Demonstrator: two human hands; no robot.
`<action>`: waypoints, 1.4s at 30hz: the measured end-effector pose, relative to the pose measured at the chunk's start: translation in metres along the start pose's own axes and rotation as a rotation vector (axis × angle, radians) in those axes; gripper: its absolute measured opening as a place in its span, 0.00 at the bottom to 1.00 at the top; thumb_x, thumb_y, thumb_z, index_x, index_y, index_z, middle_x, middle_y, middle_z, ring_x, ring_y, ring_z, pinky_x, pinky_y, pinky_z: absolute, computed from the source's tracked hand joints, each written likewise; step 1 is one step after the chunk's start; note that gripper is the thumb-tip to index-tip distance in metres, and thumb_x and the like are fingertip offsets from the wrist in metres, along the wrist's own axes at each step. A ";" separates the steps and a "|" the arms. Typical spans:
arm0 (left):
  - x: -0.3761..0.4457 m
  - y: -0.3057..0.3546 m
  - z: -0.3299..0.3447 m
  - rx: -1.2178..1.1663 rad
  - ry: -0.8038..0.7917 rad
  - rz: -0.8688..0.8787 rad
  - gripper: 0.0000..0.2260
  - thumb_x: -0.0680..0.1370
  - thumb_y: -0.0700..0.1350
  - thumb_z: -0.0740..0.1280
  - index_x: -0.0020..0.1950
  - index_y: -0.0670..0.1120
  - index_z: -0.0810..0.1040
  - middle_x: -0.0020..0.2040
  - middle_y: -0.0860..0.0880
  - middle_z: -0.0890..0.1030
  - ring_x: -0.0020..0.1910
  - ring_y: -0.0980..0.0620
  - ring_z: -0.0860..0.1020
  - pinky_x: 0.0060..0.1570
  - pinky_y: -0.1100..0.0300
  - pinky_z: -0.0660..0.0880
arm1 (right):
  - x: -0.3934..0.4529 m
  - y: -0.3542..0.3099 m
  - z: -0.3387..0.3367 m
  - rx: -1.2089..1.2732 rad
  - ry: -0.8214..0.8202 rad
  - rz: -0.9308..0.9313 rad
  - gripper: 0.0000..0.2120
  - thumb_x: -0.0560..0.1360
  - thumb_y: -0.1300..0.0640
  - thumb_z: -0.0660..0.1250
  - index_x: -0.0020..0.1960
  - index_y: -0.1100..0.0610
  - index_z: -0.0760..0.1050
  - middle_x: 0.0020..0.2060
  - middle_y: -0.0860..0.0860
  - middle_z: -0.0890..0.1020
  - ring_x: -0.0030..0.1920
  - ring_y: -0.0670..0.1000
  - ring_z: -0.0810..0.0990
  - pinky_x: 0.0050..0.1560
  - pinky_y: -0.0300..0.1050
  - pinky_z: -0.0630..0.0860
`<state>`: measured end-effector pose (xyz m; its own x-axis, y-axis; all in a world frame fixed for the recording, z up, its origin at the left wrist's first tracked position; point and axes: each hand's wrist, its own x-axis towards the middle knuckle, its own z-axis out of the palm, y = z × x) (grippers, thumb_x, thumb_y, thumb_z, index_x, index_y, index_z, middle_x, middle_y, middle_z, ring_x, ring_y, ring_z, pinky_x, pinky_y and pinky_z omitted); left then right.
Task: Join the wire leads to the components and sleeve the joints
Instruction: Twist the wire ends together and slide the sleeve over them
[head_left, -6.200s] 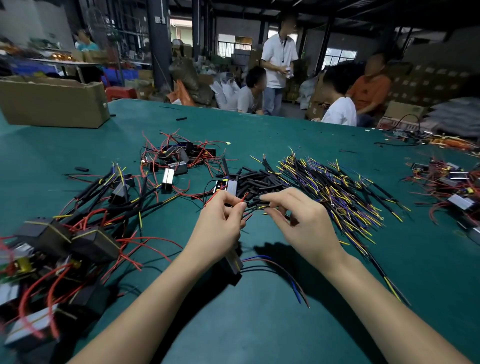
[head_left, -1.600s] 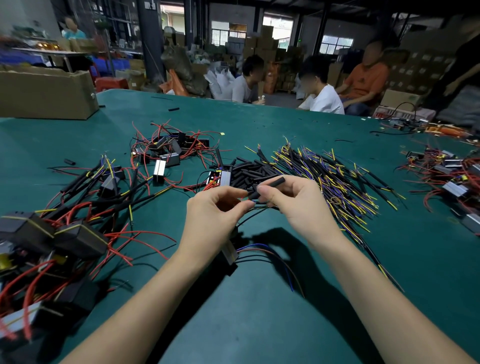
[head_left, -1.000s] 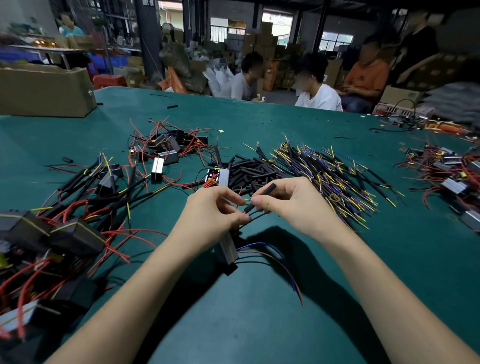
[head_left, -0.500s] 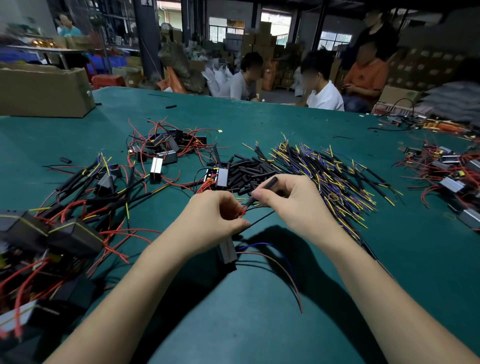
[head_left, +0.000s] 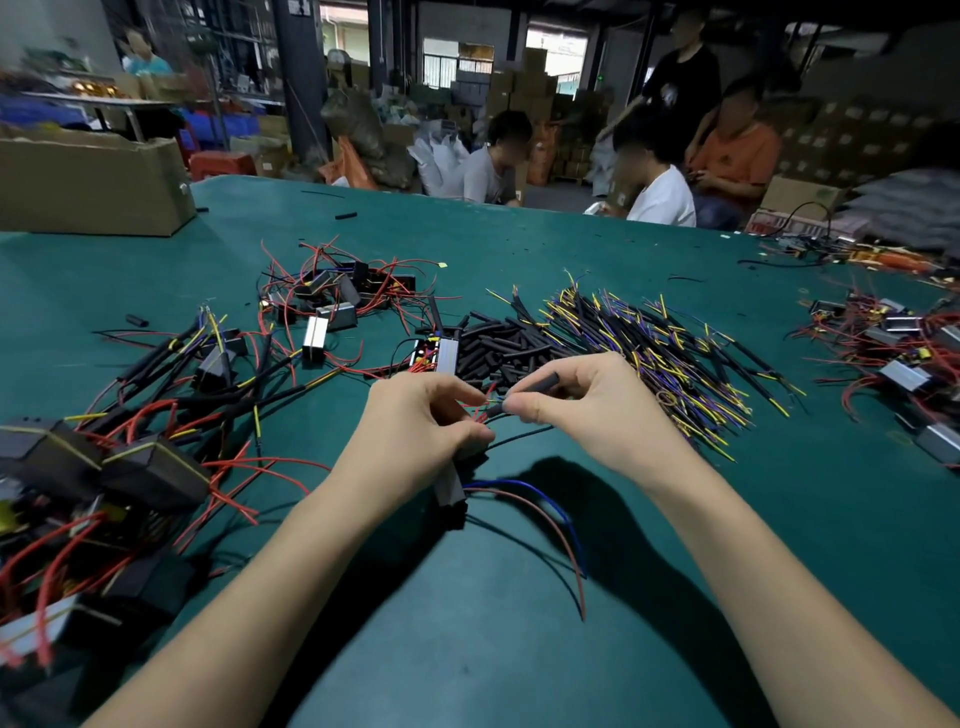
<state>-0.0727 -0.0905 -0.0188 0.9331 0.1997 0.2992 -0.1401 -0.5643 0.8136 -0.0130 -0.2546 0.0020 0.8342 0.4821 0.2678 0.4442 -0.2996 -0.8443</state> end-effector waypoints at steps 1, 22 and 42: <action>0.000 -0.001 0.000 -0.006 0.003 0.002 0.11 0.66 0.37 0.78 0.45 0.45 0.82 0.32 0.53 0.82 0.28 0.65 0.77 0.33 0.74 0.71 | 0.000 0.000 0.001 -0.054 -0.005 -0.001 0.04 0.68 0.58 0.76 0.37 0.52 0.83 0.31 0.51 0.83 0.32 0.43 0.75 0.38 0.38 0.72; 0.000 -0.001 -0.001 0.282 -0.088 0.047 0.08 0.71 0.51 0.73 0.36 0.50 0.79 0.36 0.54 0.80 0.40 0.55 0.77 0.43 0.58 0.75 | 0.000 0.008 -0.010 0.137 0.059 -0.006 0.02 0.72 0.63 0.72 0.44 0.61 0.83 0.30 0.45 0.82 0.32 0.40 0.77 0.36 0.27 0.70; -0.007 0.007 0.010 -0.010 -0.170 0.317 0.13 0.70 0.48 0.75 0.54 0.53 0.83 0.54 0.50 0.77 0.54 0.60 0.75 0.56 0.69 0.67 | 0.010 0.016 0.001 0.392 0.141 0.056 0.05 0.76 0.59 0.67 0.43 0.57 0.80 0.32 0.47 0.82 0.34 0.43 0.78 0.39 0.41 0.71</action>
<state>-0.0769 -0.1043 -0.0202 0.8845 -0.1203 0.4507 -0.4334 -0.5690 0.6988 0.0025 -0.2538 -0.0095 0.9021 0.3487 0.2542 0.2613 0.0273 -0.9649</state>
